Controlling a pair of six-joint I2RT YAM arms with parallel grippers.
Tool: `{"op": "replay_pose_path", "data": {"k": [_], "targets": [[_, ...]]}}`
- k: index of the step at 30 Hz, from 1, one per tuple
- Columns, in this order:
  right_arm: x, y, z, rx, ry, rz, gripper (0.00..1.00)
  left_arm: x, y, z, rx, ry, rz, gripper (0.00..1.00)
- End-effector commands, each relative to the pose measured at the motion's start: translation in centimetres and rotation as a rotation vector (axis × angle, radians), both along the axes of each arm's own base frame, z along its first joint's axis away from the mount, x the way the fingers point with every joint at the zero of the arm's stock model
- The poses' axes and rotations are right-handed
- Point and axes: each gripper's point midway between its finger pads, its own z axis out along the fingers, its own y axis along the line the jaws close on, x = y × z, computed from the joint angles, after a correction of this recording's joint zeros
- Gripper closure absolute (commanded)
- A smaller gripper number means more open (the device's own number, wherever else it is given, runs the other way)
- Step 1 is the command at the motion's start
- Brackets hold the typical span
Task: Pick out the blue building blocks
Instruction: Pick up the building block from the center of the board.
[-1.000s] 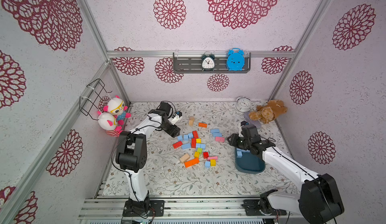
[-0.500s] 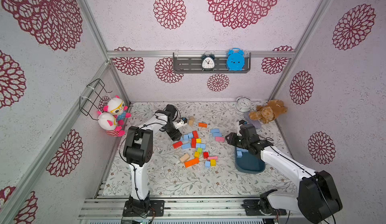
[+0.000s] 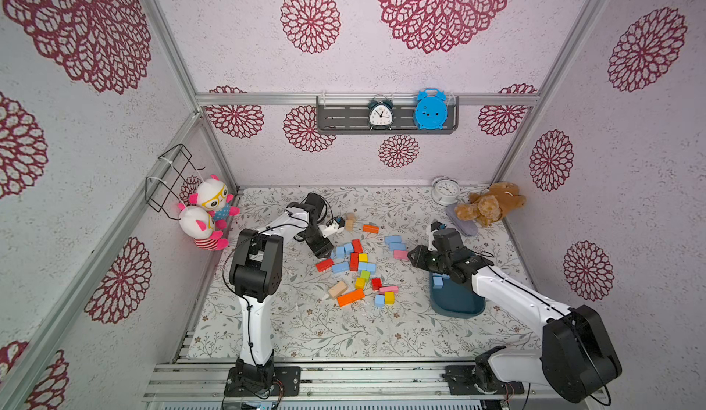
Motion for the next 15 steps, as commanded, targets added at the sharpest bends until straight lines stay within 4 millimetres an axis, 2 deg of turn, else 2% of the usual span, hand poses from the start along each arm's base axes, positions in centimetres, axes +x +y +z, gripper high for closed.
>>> {"op": "replay_pose_path", "data": {"k": [1,9,15], "targets": [[0.97,0.85,1.82,0.028,-0.05,0.004,0.65,0.91,-0.95,0.08,-0.026,-0.024,-0.022,0.32],[0.75,1.16,1.83,0.037,-0.048,0.002,0.66,0.65,-1.58,-0.29,-0.056,-0.005,-0.041,0.36],[0.79,1.35,1.86,0.039,-0.046,0.005,0.67,0.64,-1.54,-0.5,-0.055,-0.005,-0.053,0.44]]}}
